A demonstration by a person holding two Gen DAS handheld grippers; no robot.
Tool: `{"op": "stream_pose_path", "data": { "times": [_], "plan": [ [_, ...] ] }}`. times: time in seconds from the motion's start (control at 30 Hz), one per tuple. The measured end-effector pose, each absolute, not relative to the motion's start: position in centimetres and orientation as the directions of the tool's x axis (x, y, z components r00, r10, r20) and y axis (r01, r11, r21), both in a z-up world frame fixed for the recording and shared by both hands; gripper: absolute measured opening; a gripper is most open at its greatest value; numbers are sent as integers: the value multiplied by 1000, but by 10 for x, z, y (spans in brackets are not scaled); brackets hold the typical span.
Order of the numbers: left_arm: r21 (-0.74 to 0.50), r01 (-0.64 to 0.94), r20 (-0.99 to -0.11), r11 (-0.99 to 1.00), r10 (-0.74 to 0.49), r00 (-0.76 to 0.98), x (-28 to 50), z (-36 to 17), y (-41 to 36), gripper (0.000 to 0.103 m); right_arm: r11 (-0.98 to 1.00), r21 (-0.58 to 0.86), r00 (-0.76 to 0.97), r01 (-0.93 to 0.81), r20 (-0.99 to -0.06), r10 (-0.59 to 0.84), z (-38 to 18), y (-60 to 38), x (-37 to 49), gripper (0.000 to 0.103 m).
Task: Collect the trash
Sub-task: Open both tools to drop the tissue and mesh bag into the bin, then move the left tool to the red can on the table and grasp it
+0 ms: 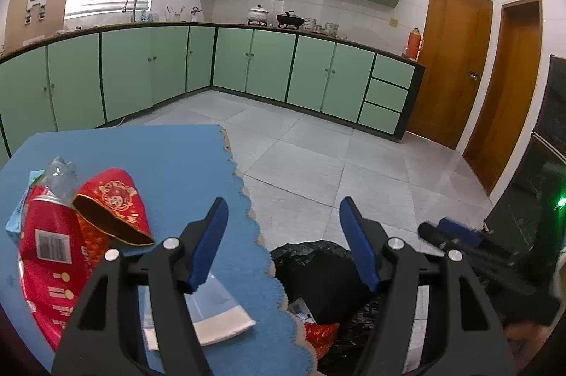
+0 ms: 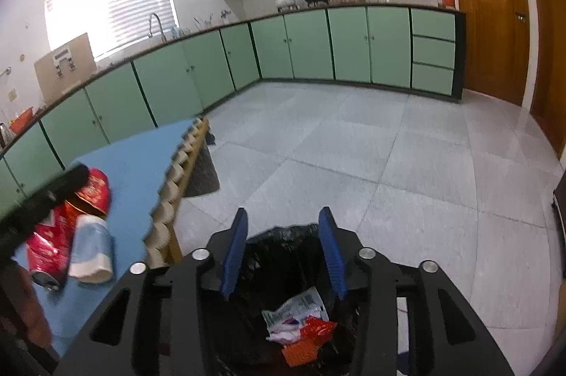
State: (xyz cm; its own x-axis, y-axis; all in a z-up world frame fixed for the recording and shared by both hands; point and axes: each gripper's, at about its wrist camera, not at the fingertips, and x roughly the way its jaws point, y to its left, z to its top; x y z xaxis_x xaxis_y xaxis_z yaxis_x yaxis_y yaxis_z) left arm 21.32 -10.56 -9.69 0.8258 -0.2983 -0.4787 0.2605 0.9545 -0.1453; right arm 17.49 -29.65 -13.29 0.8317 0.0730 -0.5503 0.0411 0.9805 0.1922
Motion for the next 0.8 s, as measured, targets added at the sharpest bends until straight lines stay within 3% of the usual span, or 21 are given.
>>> {"op": "stream_pose_path", "data": {
  "times": [0.07, 0.2, 0.37, 0.5, 0.8],
  "plan": [
    [-142, 258, -477, 956, -295, 828, 212, -95, -104, 64, 983, 183, 846, 31, -528, 71, -120, -292, 170, 52],
    [-133, 255, -468, 958, -288, 835, 207, -91, -101, 67, 985, 172, 864, 20, -499, 70, -102, -282, 164, 77],
    [-127, 249, -452, 960, -279, 847, 197, -83, -96, 76, 990, 143, 883, 16, -467, 53, -84, -269, 156, 98],
    [-111, 225, -435, 968, -251, 865, 187, -78, -80, 86, 989, 147, 887, 9, -458, 60, -79, -259, 152, 98],
    [-49, 77, -449, 996, -91, 889, 163, -77, -18, 89, 987, 161, 885, -13, -458, 87, -79, -236, 146, 98]
  ]
}}
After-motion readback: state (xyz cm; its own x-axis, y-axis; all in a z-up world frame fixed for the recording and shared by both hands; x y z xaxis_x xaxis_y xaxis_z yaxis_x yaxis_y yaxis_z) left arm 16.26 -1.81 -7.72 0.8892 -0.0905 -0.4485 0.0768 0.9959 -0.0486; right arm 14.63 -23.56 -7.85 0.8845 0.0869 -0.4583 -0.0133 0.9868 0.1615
